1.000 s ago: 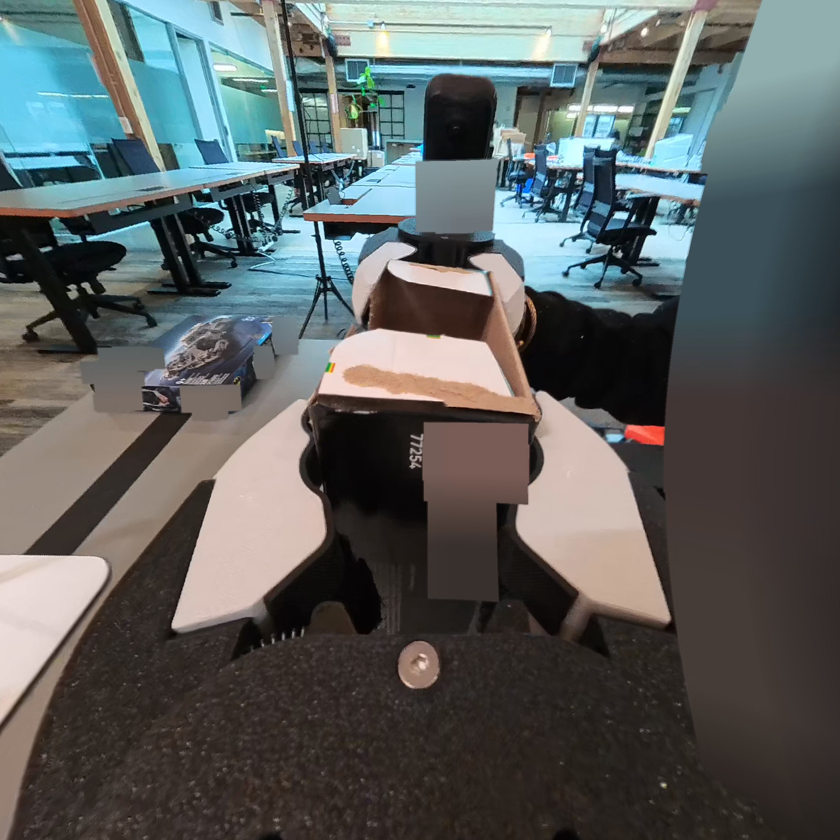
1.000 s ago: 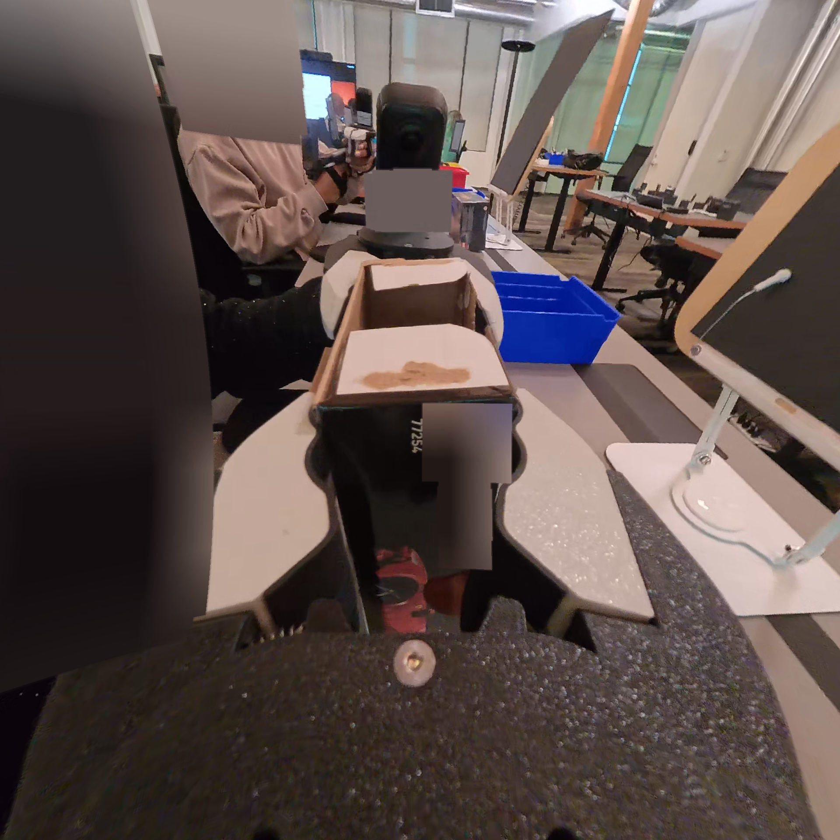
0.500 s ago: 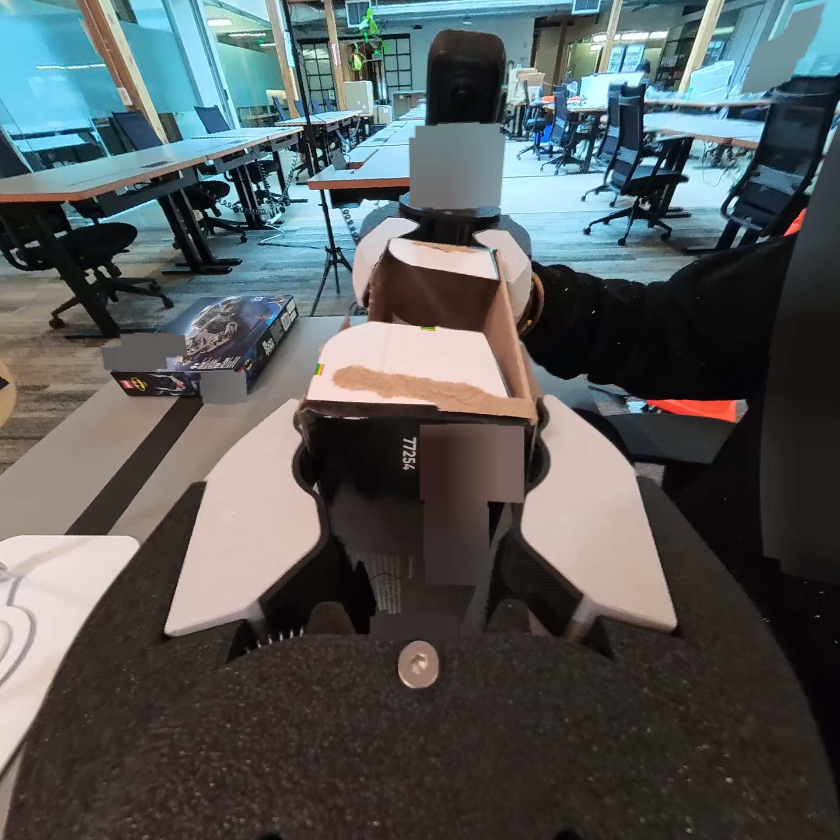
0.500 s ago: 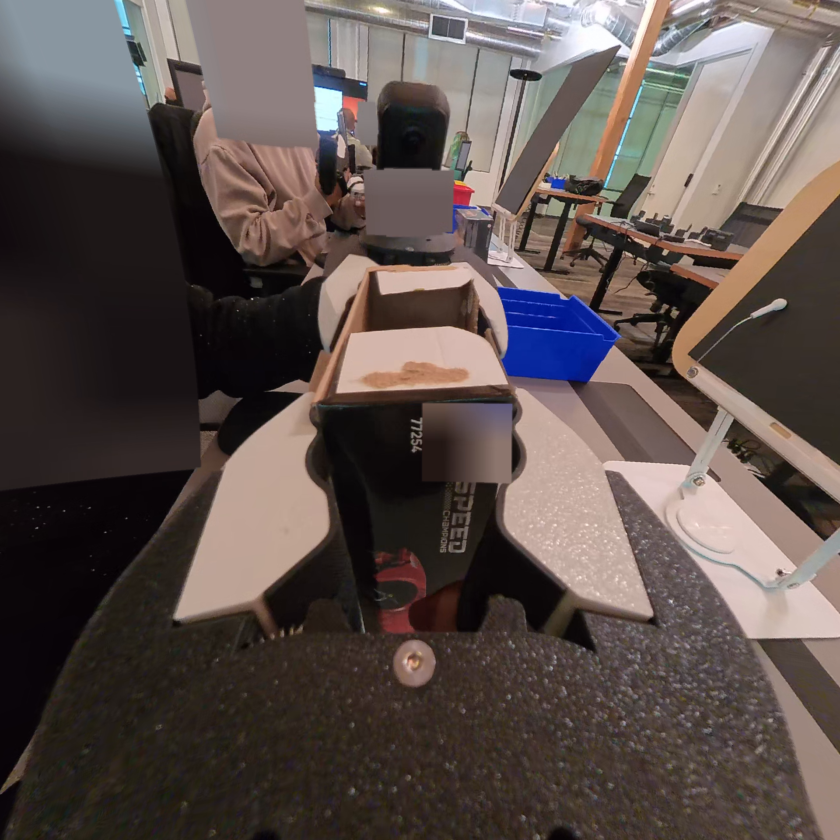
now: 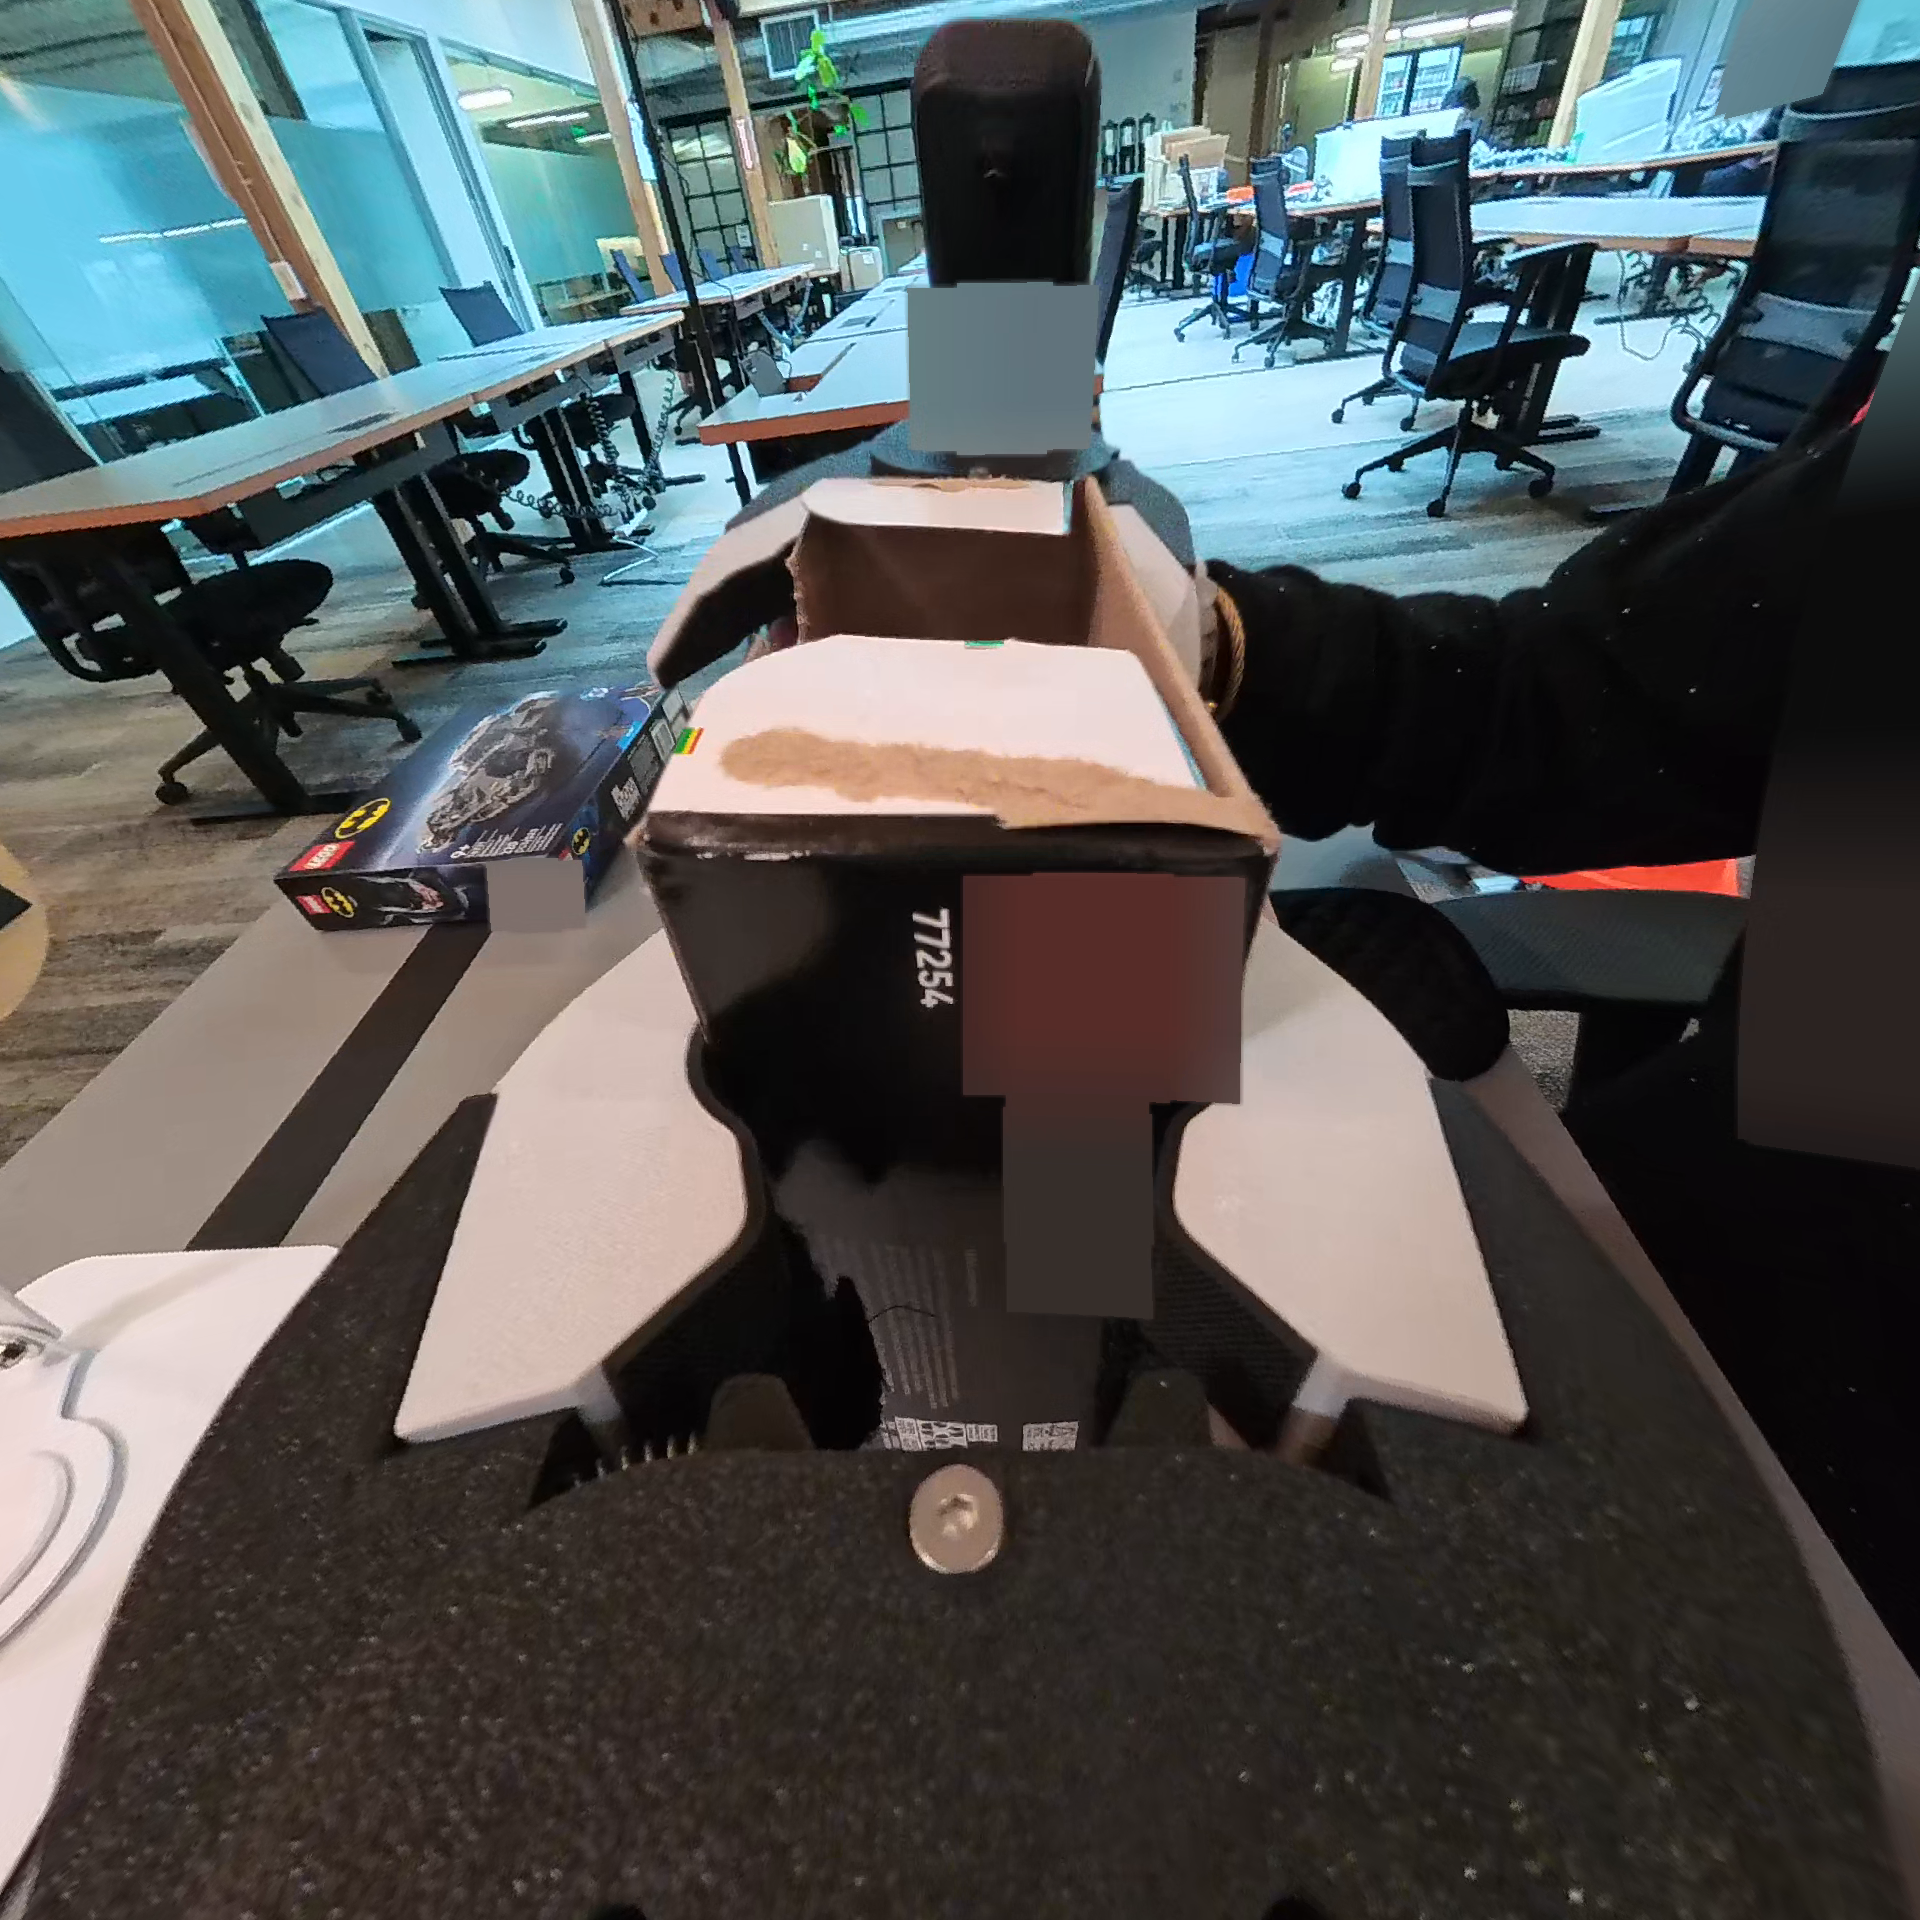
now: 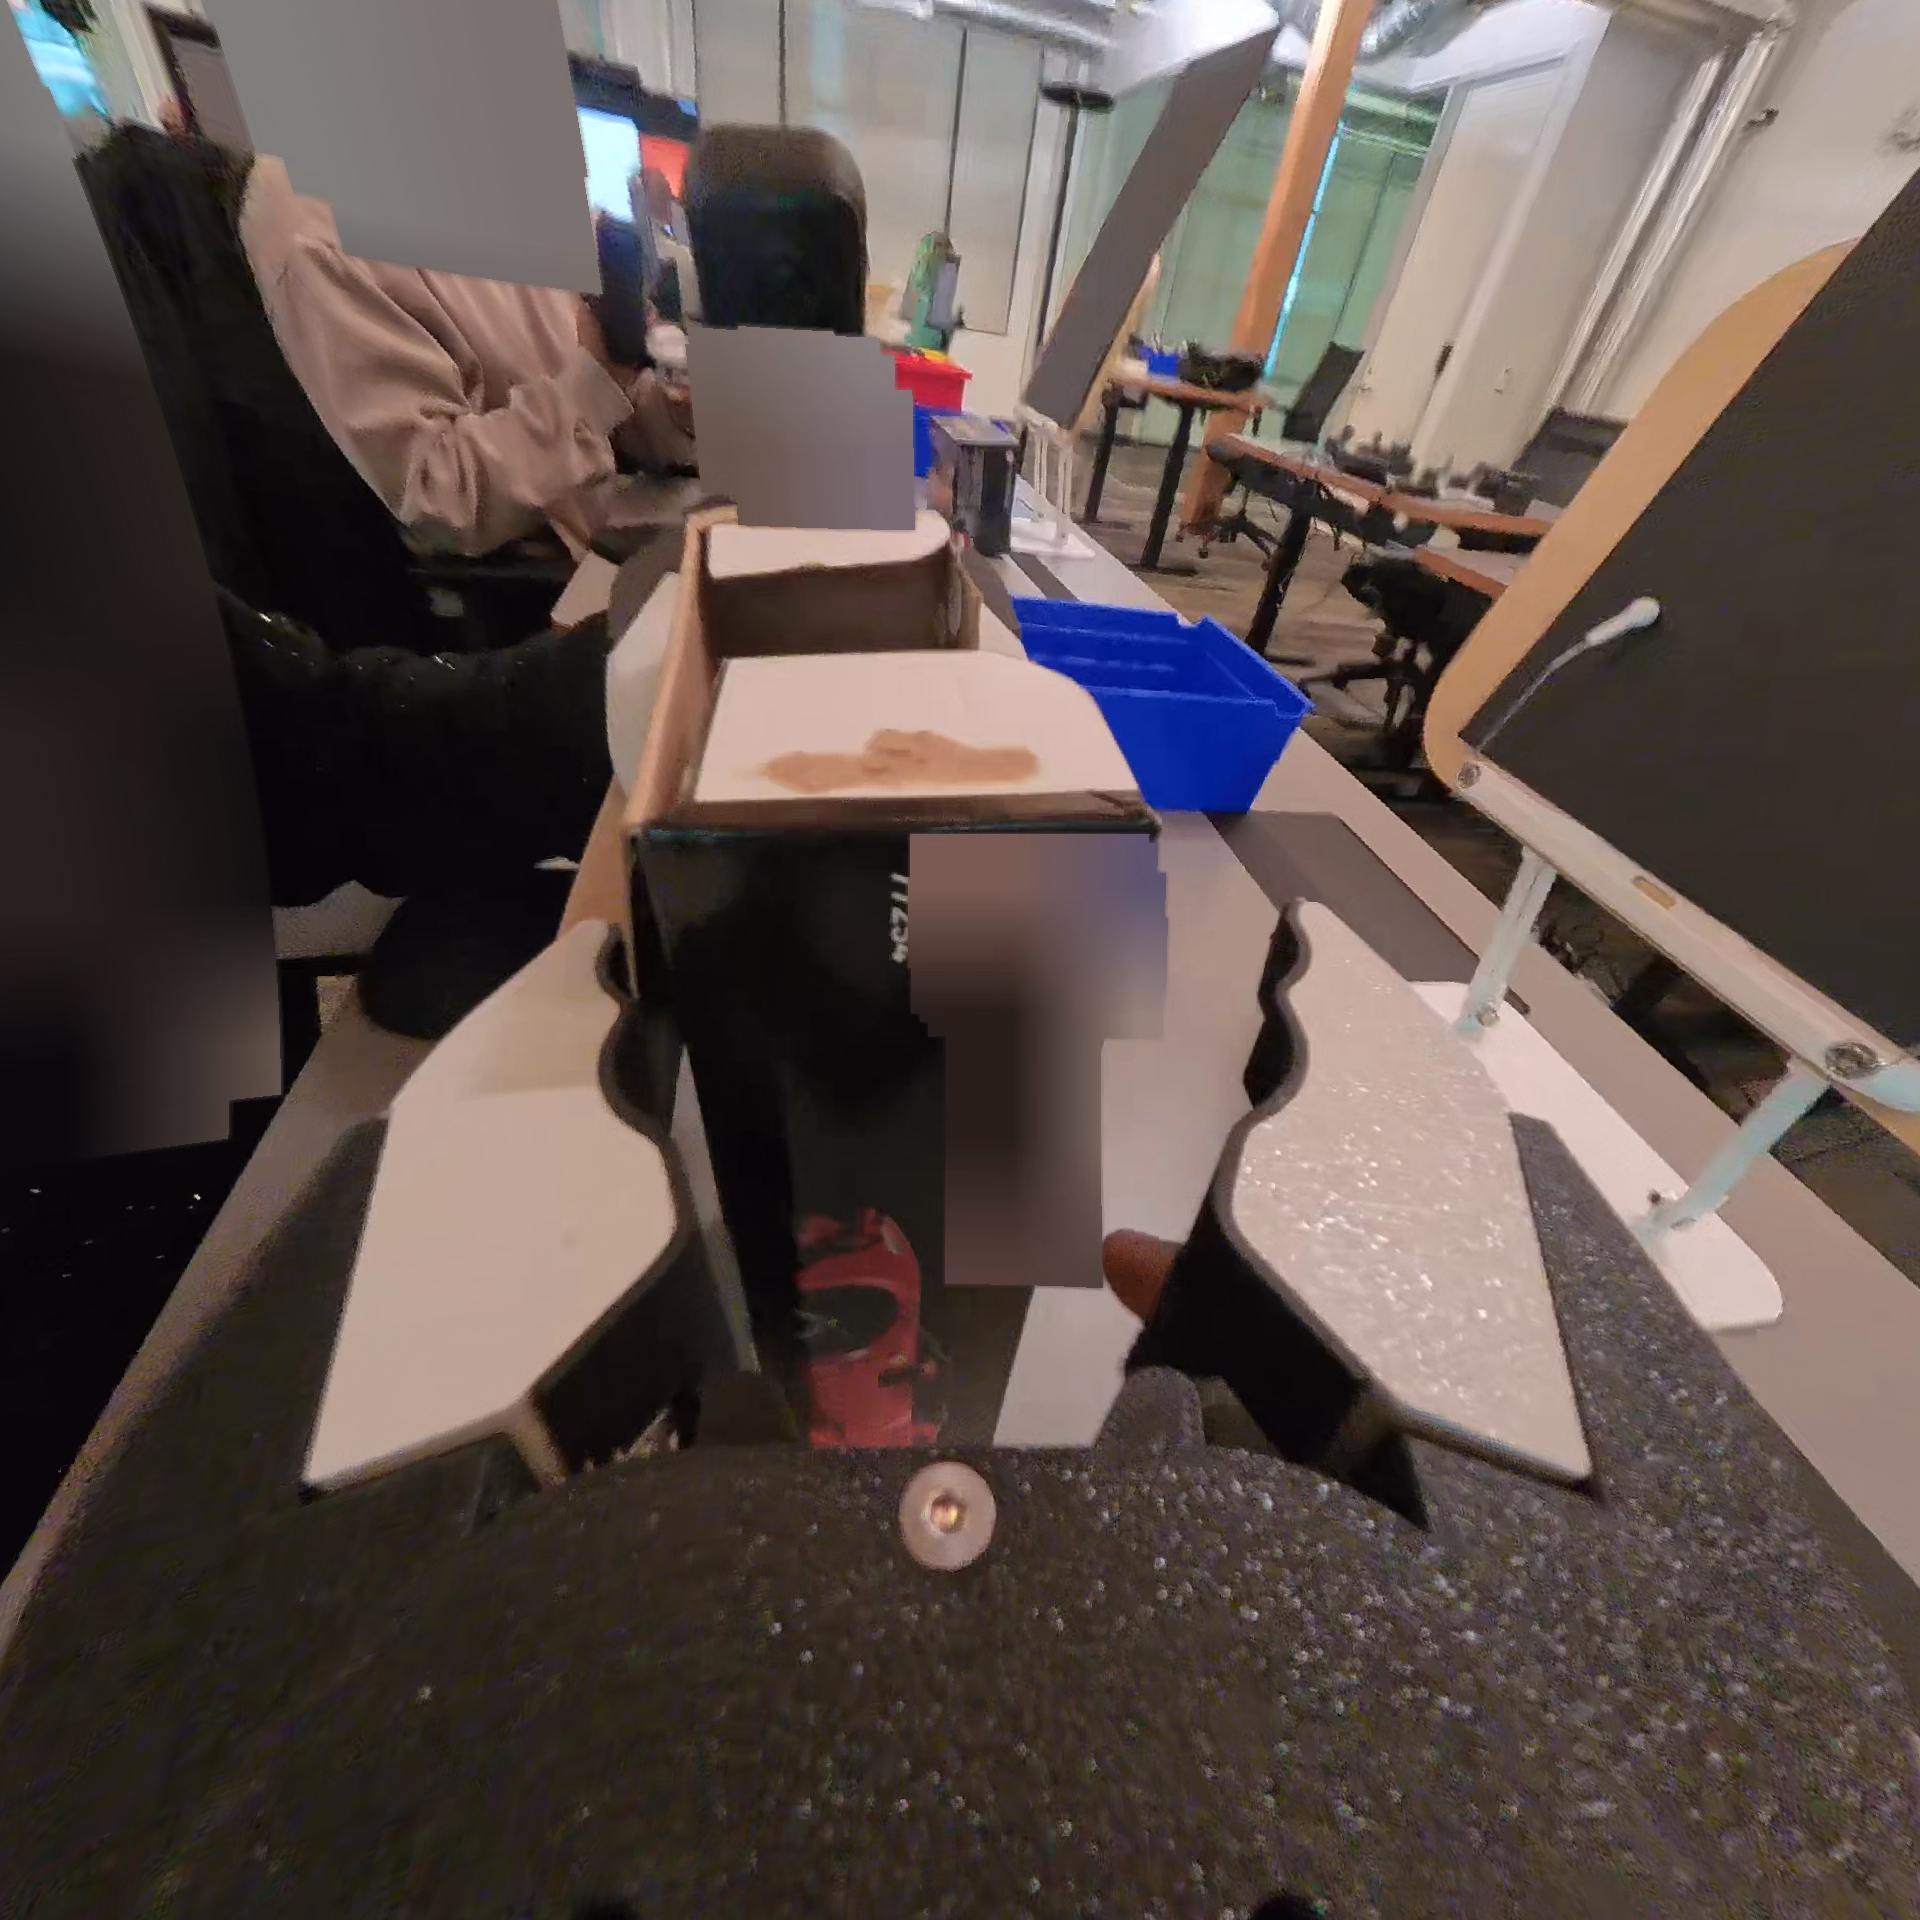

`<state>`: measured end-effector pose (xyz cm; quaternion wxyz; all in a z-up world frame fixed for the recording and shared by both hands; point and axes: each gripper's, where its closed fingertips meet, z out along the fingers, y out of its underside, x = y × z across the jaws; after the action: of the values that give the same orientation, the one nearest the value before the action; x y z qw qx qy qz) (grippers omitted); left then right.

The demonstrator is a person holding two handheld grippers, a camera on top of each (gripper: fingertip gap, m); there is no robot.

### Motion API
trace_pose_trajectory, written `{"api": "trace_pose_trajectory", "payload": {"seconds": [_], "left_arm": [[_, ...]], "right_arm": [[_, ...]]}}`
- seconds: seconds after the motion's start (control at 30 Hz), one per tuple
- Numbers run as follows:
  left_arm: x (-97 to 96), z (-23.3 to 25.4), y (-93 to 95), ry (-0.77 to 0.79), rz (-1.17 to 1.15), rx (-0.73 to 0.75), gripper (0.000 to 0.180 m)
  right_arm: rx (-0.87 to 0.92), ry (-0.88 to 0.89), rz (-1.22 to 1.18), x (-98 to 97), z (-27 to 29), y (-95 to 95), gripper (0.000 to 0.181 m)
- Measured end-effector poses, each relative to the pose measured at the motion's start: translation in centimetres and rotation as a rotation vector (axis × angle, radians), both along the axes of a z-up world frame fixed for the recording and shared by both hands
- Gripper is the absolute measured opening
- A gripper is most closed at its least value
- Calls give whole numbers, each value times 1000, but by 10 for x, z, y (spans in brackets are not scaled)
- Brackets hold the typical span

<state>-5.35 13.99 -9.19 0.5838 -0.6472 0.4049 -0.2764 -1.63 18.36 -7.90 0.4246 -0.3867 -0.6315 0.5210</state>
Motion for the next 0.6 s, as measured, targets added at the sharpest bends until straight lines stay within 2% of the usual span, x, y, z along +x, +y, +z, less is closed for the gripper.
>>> {"api": "trace_pose_trajectory", "payload": {"seconds": [0.03,0.1,0.17,0.47,0.6], "left_arm": [[0,0,0,6,-2,-3,85],[-1,0,1,2,-4,-7,85],[-2,0,2,-7,-9,-11,85],[-2,-1,7,-4,-102,-40,85],[-7,2,16,-54,-144,-79,87]], "right_arm": [[-11,24,19,0,3,-2,108],[-38,26,89,2,3,-11,87],[-37,45,81,0,3,-11,80],[-45,72,-3,2,3,-16,79],[-71,78,-68,-2,3,-17,79]]}}
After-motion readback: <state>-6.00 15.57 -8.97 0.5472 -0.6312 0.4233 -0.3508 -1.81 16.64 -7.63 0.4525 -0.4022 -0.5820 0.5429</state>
